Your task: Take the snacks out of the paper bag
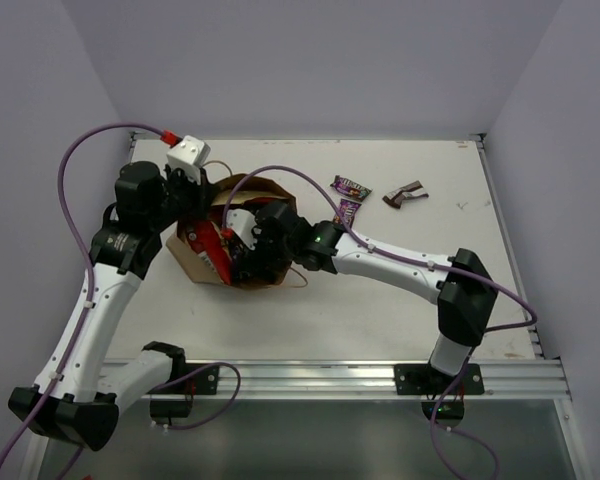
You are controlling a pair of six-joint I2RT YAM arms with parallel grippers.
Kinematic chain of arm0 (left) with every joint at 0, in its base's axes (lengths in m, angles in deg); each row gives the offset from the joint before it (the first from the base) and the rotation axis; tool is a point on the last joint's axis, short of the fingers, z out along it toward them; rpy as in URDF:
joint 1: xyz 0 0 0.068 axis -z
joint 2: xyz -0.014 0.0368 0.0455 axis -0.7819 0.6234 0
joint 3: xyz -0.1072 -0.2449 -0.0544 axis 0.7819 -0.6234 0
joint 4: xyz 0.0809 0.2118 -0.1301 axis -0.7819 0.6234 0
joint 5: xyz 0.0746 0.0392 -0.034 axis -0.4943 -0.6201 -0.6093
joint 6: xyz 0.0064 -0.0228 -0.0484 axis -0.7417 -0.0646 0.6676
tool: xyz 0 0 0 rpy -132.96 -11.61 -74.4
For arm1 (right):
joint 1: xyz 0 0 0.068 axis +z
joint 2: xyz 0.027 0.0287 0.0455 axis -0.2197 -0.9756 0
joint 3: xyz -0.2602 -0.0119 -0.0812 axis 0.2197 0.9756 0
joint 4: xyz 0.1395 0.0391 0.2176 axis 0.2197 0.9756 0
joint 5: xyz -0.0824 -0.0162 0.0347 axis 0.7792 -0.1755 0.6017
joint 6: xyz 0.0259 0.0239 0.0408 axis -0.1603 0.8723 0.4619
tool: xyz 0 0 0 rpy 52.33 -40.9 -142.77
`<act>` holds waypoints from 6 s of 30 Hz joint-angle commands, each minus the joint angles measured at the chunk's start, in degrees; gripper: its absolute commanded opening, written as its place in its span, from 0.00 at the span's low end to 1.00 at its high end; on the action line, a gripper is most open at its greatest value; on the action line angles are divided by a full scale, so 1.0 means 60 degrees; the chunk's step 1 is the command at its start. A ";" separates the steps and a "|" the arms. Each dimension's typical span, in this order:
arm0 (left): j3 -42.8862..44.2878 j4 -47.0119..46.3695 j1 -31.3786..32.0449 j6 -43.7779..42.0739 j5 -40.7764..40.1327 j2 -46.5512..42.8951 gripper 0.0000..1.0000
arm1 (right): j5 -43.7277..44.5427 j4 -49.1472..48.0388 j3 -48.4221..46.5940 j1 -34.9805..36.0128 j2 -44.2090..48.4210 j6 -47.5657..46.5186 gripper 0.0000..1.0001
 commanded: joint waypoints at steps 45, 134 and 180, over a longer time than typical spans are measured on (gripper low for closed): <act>-0.0533 0.0330 0.0332 -0.0361 -0.0571 0.0009 0.00 | 0.0202 -0.0466 -0.0811 0.0058 0.0522 0.0541 0.33; -0.0196 0.0081 0.0332 0.0299 -0.2005 0.0155 0.00 | 0.2133 -0.1607 0.1281 -0.1796 0.5544 0.3130 0.00; -0.0210 0.0417 0.0332 -0.0346 -0.1098 -0.0108 0.00 | -0.2099 0.1777 -0.2422 -0.0382 0.0496 -0.0689 0.86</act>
